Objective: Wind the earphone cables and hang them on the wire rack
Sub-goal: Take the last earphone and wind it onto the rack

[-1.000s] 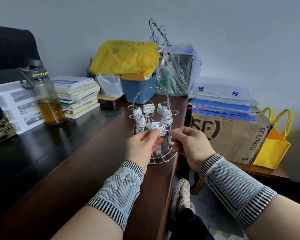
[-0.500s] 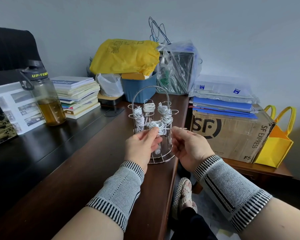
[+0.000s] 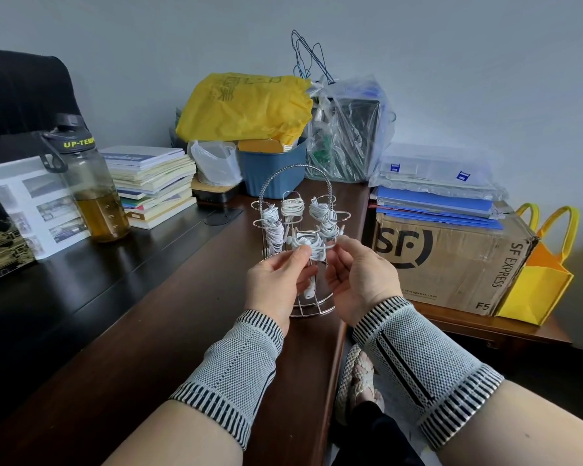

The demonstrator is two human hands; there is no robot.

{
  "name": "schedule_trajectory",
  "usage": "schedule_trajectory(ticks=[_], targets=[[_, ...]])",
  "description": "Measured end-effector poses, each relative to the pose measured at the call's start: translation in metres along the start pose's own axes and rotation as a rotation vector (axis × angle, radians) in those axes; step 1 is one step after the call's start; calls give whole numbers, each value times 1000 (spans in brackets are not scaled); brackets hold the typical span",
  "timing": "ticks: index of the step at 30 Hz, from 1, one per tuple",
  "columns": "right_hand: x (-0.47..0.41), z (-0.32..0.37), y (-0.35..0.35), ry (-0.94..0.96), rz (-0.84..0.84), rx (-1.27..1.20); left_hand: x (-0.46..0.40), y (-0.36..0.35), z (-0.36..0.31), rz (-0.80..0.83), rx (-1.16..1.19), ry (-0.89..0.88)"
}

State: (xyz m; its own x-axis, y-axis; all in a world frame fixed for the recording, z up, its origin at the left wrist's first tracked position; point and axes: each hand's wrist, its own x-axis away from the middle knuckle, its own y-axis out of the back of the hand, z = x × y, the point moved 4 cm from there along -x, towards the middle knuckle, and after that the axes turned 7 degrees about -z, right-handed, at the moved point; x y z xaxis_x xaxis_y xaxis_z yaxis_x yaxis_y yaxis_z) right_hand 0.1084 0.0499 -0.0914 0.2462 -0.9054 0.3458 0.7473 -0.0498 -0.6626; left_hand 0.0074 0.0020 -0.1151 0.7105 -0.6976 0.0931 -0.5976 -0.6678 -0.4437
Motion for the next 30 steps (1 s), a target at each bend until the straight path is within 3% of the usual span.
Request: schedule_trajectory(ticks=[9,13,30], targets=[[-4,14,9,393,-32,537,4,0,-3,-8,-10,-1],[-4,12,9,483,0,676,5,-1,-4,-16,-24,-13],[-12,14,15,550,83,763,5,-1,-1,-17,-56,0]])
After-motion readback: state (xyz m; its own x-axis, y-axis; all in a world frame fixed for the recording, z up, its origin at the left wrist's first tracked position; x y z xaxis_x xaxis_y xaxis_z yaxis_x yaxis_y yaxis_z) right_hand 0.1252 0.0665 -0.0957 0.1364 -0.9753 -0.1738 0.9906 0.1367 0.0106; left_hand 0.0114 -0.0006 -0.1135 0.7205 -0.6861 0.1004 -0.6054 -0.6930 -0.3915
